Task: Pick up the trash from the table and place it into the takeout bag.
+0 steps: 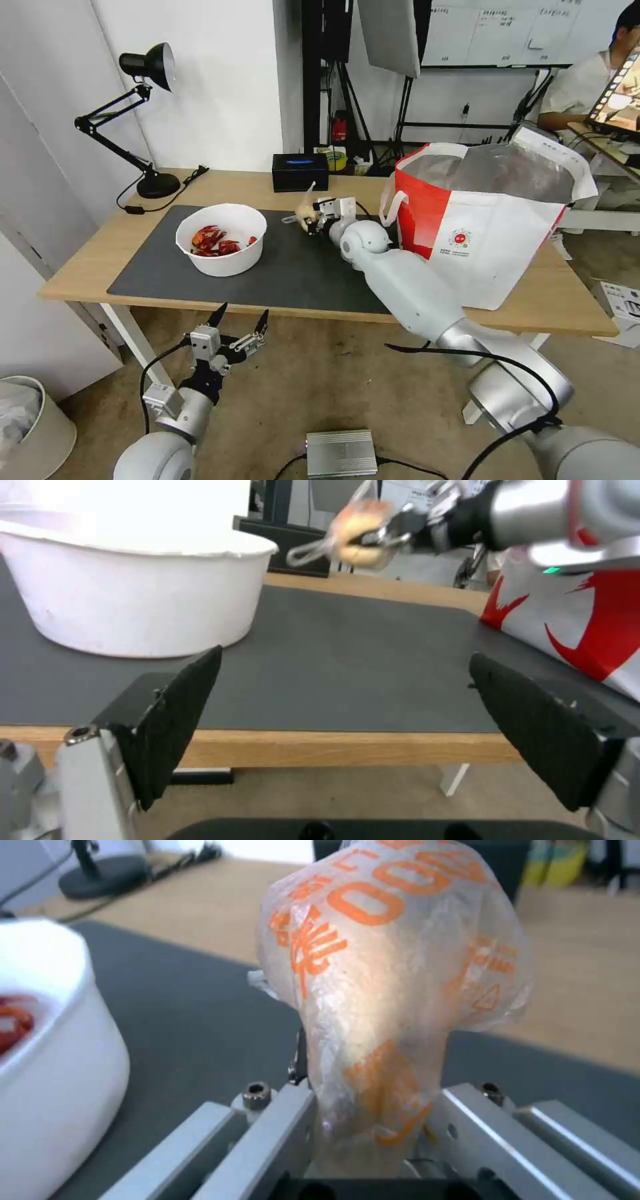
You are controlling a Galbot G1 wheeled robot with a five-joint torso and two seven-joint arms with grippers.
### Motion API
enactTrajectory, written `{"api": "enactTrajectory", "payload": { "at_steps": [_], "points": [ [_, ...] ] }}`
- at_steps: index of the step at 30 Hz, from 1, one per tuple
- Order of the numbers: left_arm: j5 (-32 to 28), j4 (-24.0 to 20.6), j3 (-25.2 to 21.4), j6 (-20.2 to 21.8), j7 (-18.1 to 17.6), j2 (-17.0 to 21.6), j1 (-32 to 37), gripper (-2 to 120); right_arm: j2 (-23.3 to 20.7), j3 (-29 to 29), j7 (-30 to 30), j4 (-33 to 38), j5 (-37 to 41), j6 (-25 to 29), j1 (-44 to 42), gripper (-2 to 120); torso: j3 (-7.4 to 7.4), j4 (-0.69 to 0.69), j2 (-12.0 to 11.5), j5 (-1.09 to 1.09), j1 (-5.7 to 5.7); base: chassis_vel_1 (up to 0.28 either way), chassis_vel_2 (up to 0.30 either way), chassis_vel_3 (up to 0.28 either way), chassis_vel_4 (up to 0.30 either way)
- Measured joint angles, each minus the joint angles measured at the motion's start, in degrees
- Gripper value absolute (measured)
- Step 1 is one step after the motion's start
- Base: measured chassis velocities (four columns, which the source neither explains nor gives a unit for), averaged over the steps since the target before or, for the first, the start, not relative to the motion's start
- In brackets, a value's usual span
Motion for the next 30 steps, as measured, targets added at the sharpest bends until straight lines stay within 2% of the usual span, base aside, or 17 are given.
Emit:
{"api": "enactTrajectory", "payload": {
  "at_steps": [2, 7, 8, 11, 14, 15, 16, 23, 28, 30],
  "points": [
    [0.00, -0.07, -0.08, 0.00, -0.02, -0.03, 0.13, 100, -0.78, 0.10, 0.69, 1.63, 0.38, -0.31, -0.29, 3, 0.00, -0.01, 0.00, 0.00, 0.00, 0.000, 0.000, 0.000, 0.000],
    [0.03, -0.93, -0.60, -0.01, -0.03, -0.06, 0.76, 100, -5.51, 0.89, 4.68, 12.85, 1.97, -2.13, -3.66, 3, 0.00, -0.01, 0.00, 0.01, 0.00, 0.000, 0.000, 0.000, 0.000],
    [0.03, -0.93, -0.60, -0.01, -0.03, -0.06, 0.76, 100, -5.51, 0.89, 4.68, 12.85, 1.97, -2.13, -3.66, 3, 0.00, -0.01, 0.00, 0.01, 0.00, 0.000, 0.000, 0.000, 0.000],
    [0.09, -1.42, -0.86, 0.00, -0.06, -0.07, 1.26, 100, -7.82, 1.37, 7.45, 20.30, 2.17, -2.81, -6.07, 3, 0.00, 0.00, 0.00, 0.00, -0.01, 0.000, 0.000, 0.000, 0.000],
    [0.13, -1.69, -1.04, -0.01, -0.06, -0.12, 1.57, 100, -8.84, 1.41, 8.85, 23.82, 2.11, -2.88, -7.16, 3, 0.00, -0.01, 0.00, 0.01, -0.01, 0.000, 0.000, 0.000, 0.000],
    [0.20, -1.96, -1.20, -0.01, -0.07, -0.23, 1.93, 100, -9.72, 1.61, 10.15, 27.23, 1.65, -2.89, -8.11, 3, 0.00, 0.00, 0.00, 0.01, -0.01, 0.000, 0.000, 0.000, 0.000],
    [0.20, -1.96, -1.20, -0.01, -0.07, -0.23, 1.93, 100, -9.72, 1.61, 10.15, 27.23, 1.65, -2.89, -8.11, 3, 0.00, 0.00, 0.00, 0.01, -0.01, 0.000, 0.000, 0.000, 0.000],
    [0.63, -3.44, -1.85, -0.01, -0.08, -0.61, 3.48, 100, -13.86, 4.40, 13.92, 40.30, -3.48, -2.00, -10.65, 3, 0.00, 0.00, 0.00, 0.00, -0.01, 0.000, 0.000, 0.000, 0.000],
    [1.02, -3.74, -1.92, -0.01, -0.07, -0.84, 3.93, 100, -15.52, 6.10, 14.59, 43.21, -4.94, -1.80, -11.32, 3, 0.00, 0.00, 0.00, 0.00, -0.01, 0.000, 0.000, 0.000, 0.000],
    [1.48, -3.92, -1.93, -0.01, -0.07, -1.17, 4.47, 100, -18.50, 9.07, 15.35, 46.56, -6.55, -1.78, -12.43, 3, 0.00, 0.00, 0.00, 0.01, -0.01, 0.000, 0.000, 0.000, 0.000]
  ]
}}
